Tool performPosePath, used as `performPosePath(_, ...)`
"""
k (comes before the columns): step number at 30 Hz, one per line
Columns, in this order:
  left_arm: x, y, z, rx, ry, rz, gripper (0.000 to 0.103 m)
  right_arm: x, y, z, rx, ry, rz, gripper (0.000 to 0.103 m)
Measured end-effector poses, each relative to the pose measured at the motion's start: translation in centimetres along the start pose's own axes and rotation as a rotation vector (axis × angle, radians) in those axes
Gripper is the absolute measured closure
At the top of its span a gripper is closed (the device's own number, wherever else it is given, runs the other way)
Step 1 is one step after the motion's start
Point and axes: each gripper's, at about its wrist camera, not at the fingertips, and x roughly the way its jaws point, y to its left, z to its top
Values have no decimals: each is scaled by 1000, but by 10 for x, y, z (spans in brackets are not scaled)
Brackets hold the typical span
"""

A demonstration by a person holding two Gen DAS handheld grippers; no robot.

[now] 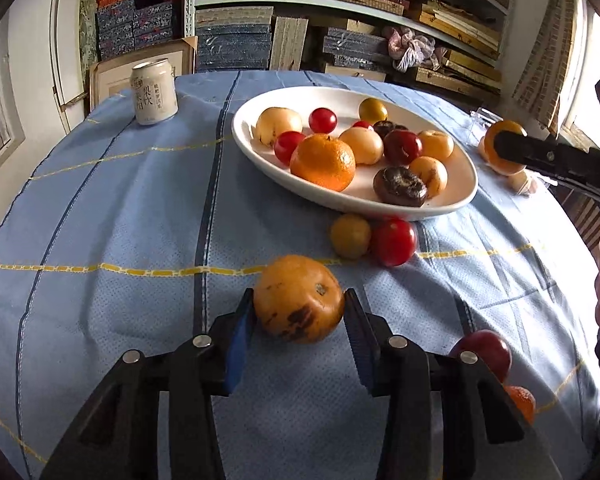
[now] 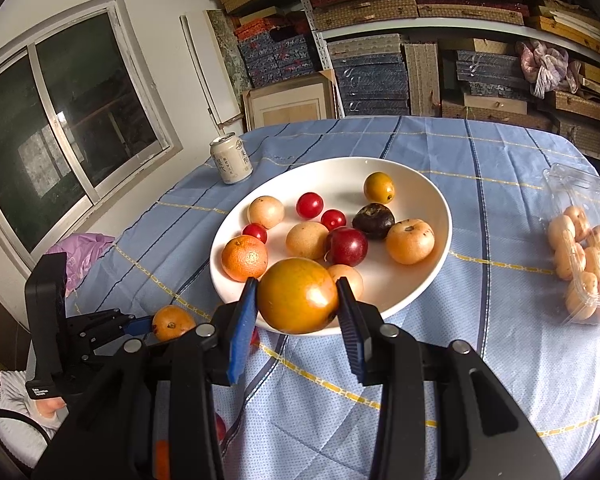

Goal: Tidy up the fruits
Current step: 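Carry both fruits onto the white plate and open both tools to release them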

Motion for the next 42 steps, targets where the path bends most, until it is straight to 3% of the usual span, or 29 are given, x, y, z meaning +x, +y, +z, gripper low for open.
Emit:
performPosePath(9,-11,5,5,-34,-33,-37,60,-1,-2,0,3,-7,-5,65)
performPosePath(16,-28,-3,70,-11,-127,1,60,-19,-21,6,17,-51,-89,65)
performPosePath(19,-10,-12,105,-17,-134,-8,60,-17,-23,6,1,-50,-119,65)
performPosePath(23,21,-24,125,-11,-88,-26,60,7,-18,7,-43,-4,-123,65)
performPosePath(32,72,-36,134,0,-28,-30,60,33,-35,20,-34,18,-129,65)
performPosePath(37,79,-32,134,-11,-30,-27,59,49,-37,19,-49,48,-125,64)
performPosePath(38,79,-32,134,-15,-27,-25,59,51,-36,18,-53,53,-125,63)
performPosePath(39,80,-31,135,-16,-24,-19,59,52,-36,18,-55,49,-123,48)
performPosePath(40,80,-31,135,-16,-23,-12,59,51,-36,19,-54,42,-130,41)
performPosePath(42,74,-29,134,-20,-42,5,52,42,-35,21,-50,2,-135,37)
